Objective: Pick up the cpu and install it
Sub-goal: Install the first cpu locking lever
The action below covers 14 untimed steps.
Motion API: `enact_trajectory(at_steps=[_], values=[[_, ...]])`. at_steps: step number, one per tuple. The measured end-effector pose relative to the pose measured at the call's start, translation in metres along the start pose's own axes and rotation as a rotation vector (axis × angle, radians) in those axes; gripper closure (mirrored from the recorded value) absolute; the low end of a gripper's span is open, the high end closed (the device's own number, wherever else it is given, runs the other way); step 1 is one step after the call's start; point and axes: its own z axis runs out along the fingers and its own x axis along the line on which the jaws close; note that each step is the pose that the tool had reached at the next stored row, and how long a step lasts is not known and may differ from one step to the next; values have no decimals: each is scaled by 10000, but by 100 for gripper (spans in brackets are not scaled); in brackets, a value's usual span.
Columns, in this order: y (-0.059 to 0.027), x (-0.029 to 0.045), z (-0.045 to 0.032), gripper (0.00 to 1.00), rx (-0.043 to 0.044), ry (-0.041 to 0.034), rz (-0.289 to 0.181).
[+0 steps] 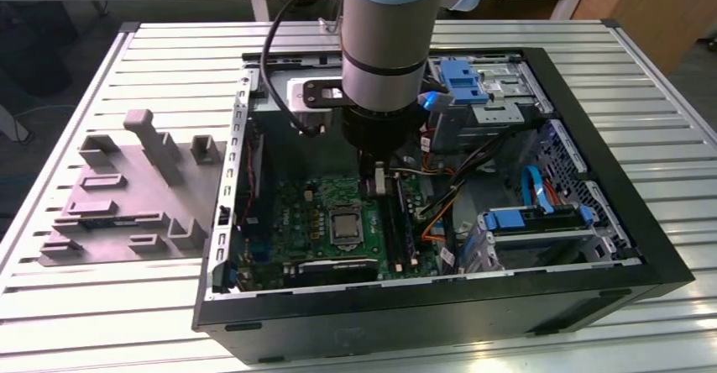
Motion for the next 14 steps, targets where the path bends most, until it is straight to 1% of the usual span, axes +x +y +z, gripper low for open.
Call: enact_trajectory(at_steps=[3, 8, 14], values=[[1, 19, 1, 89, 0, 1, 0], [1, 31, 2, 89, 0, 0, 0], [1, 33, 2, 89, 0, 0, 0]])
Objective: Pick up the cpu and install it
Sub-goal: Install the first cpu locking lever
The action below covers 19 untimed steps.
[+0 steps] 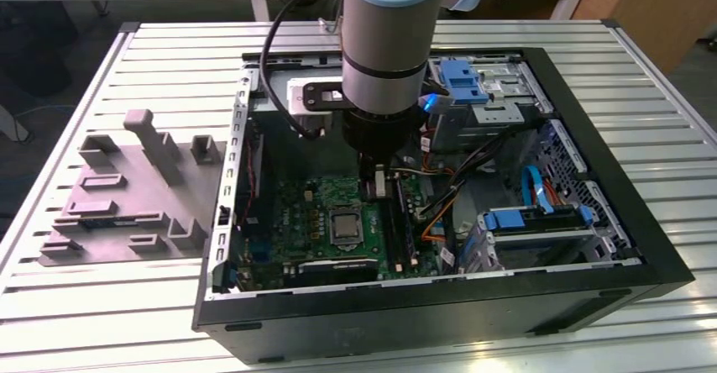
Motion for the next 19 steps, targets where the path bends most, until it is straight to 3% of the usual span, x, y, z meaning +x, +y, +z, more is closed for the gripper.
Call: enact_trajectory(at_steps=[6, 11, 19], values=[[5, 35, 8, 89, 1, 1, -46], [13, 41, 37, 89, 14, -5, -398], [15, 41, 39, 89, 14, -3, -407]])
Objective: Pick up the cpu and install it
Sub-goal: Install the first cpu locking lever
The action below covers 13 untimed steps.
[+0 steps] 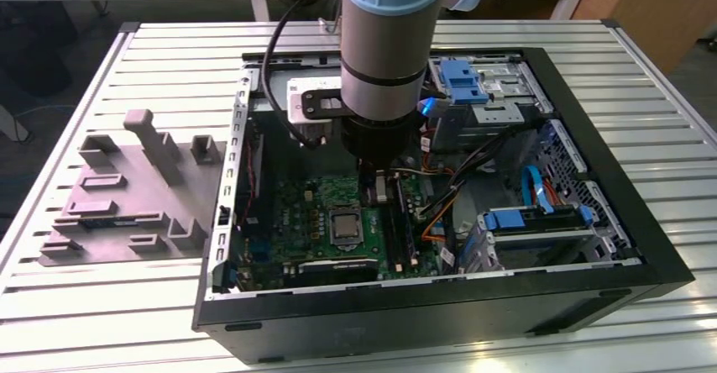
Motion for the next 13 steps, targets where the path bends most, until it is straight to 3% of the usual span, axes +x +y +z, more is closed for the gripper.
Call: enact_trajectory(at_steps=[4, 6, 8, 11, 13], values=[[1, 5, 2, 89, 1, 8, 2], [0, 6, 5, 89, -3, 65, 2], [1, 9, 6, 89, -10, 166, 4], [0, 10, 15, 89, -24, 400, 10], [-1, 10, 30, 89, -27, 442, 9]])
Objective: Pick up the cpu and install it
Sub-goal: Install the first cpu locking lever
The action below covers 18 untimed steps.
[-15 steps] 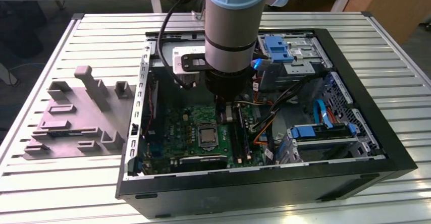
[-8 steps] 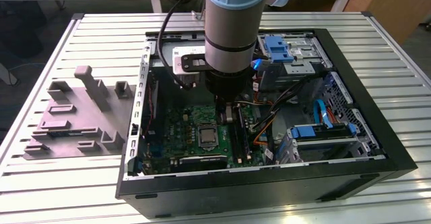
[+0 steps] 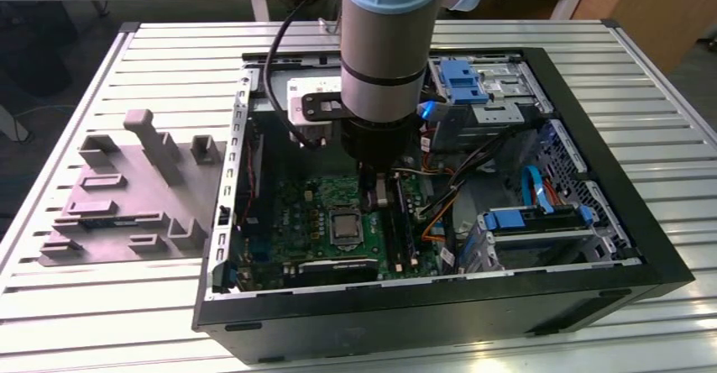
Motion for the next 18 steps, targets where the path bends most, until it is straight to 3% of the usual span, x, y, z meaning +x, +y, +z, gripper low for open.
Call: enact_trajectory(at_steps=[9, 18], values=[[0, 19, 78, 89, -1, 21, 2], [4, 111, 140, 89, -1, 21, 3]])
